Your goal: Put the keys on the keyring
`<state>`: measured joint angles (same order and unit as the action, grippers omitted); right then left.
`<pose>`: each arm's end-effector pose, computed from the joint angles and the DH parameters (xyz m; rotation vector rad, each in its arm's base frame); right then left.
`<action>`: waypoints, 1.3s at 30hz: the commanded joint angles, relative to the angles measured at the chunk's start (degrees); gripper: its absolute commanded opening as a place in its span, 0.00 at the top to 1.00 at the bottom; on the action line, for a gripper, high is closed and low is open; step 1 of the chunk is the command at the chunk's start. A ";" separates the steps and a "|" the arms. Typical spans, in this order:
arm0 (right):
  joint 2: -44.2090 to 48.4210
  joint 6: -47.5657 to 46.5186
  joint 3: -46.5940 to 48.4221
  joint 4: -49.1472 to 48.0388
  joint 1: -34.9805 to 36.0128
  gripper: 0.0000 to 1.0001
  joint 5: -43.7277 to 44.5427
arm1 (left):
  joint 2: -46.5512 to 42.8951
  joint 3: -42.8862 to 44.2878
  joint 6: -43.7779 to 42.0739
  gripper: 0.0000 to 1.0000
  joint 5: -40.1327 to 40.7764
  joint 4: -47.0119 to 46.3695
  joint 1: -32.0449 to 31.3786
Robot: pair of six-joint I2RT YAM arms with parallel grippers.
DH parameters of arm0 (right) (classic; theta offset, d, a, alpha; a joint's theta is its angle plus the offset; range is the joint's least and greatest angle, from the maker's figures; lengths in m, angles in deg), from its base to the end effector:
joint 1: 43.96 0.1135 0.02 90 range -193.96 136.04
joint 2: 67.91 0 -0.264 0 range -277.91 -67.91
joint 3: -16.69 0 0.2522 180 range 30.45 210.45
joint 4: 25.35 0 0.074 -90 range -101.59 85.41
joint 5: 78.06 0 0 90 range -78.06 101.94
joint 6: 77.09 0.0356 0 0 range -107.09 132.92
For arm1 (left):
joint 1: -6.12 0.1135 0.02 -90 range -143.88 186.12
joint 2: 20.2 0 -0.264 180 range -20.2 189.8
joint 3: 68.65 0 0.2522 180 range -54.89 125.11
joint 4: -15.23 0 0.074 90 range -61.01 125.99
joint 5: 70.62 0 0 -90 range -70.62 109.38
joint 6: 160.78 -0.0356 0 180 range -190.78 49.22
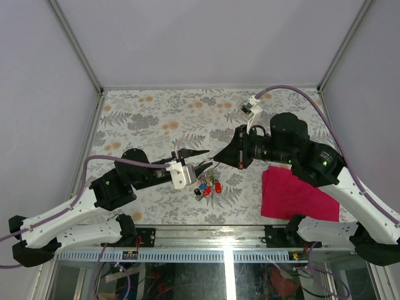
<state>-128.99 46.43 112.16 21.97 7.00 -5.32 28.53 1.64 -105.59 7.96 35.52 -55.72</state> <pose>0.1214 0.1664 0.4629 -0.5361 1.9185 1.2810 0.0831 -0.1702 0.4070 1.2752 0.9210 -0.5260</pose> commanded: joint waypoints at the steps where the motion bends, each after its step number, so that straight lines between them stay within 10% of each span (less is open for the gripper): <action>1: 1.41 0.74 1.56 -4.91 0.16 1.00 -2.17 | 0.85 2.79 -0.54 0.66 -0.59 -0.79 -0.18; 13: 1.72 1.04 0.27 -5.76 0.12 1.00 -2.36 | 3.09 5.34 -0.63 1.00 -1.43 -0.81 -0.17; 22: 6.32 -0.32 -2.67 -8.99 0.13 0.61 2.98 | 3.51 5.55 0.52 1.00 1.57 0.02 -0.20; 39: 6.92 -2.10 -4.97 -8.25 0.19 0.62 6.87 | 5.55 8.39 5.99 1.00 6.48 1.51 -0.13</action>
<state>-121.84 46.08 107.40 16.18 6.96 -0.53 34.26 7.15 -102.57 11.87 39.78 -55.72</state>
